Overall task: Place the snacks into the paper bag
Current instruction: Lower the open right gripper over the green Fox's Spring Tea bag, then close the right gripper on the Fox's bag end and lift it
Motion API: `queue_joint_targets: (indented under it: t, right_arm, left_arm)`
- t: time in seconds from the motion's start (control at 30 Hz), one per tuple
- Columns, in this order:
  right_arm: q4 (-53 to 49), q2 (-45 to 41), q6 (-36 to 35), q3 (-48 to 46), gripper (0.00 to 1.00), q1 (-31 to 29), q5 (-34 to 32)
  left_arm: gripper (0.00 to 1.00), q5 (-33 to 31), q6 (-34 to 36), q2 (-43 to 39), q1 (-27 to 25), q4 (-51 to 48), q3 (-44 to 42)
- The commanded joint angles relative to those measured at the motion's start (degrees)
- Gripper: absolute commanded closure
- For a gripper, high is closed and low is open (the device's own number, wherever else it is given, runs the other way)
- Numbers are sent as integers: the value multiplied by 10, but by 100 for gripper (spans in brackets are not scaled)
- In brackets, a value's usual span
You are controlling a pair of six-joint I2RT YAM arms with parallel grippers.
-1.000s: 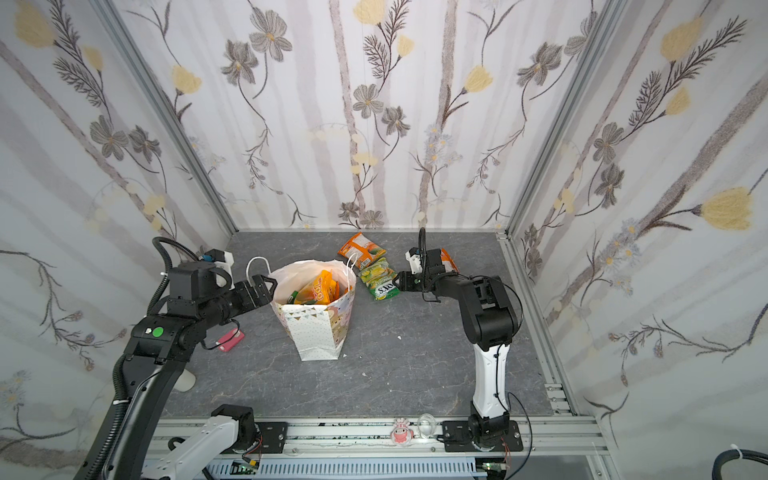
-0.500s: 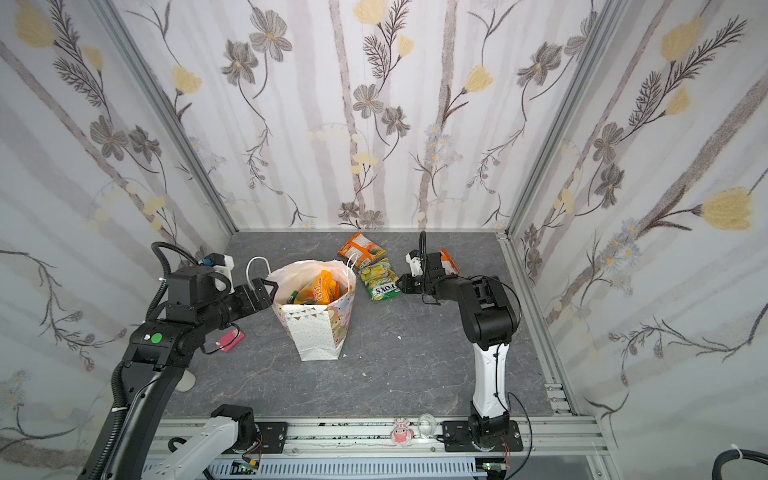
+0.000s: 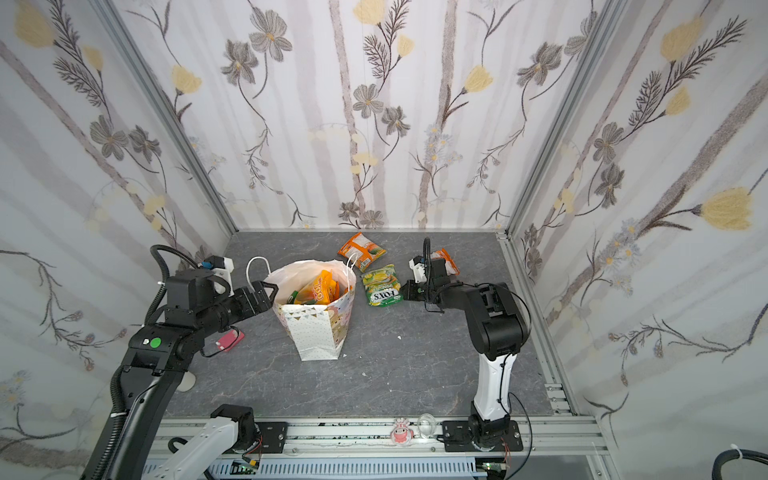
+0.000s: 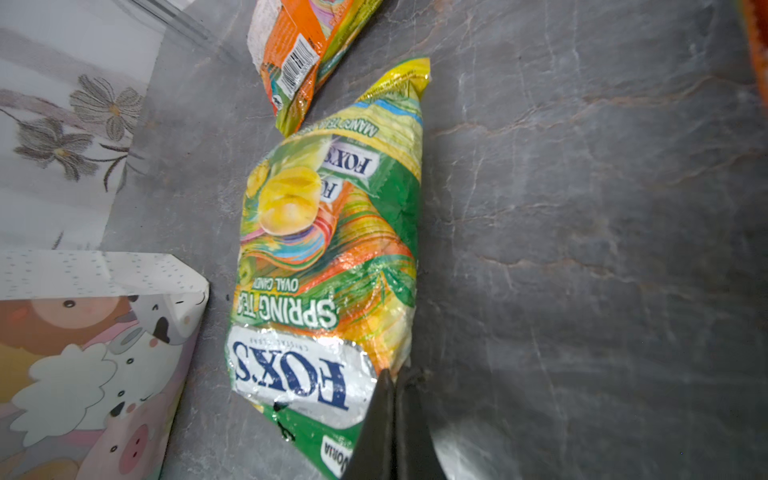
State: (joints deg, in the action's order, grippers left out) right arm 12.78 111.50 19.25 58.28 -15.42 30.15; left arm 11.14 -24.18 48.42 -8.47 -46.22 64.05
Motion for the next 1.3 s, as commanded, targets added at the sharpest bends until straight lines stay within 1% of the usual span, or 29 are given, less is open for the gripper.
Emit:
queue_joint_targets:
  t: [0.0, 0.07, 0.27, 0.4, 0.57, 0.73, 0.83, 1.07, 1.2, 1.27]
  right_arm:
    - [49, -38, 33, -54, 100, -1, 21]
    - [79, -69, 51, -100, 100, -1, 26]
    - [135, -153, 75, -201, 100, -10, 42]
    - [130, -197, 75, -232, 100, -25, 27]
    - [119, -283, 94, -253, 100, -48, 6]
    - [97, -361, 106, -242, 100, -59, -6]
    - [77, -385, 103, -222, 100, -67, -16]
    - [34, -412, 98, -178, 100, -80, -25]
    - [-2, -419, 80, -156, 100, -85, -36]
    - [-2, -423, 81, -140, 100, -86, -36]
  left_arm:
    - [0, 2, 1, -3, 0, 7, 0]
    - [0, 2, 3, -4, 0, 7, -2]
    - [0, 7, 27, 6, 0, -8, 10]
    - [0, -5, 54, 19, 0, -16, 27]
    - [0, -18, 69, 18, 0, 10, 22]
    - [0, -6, 80, 16, 0, 30, 7]
    - [0, -7, 96, 15, 1, 33, 1]
    - [0, -5, 110, 17, 2, 39, -10]
    - [0, -8, 109, 10, 2, 41, -9]
    - [0, -15, 106, 8, 3, 41, -6]
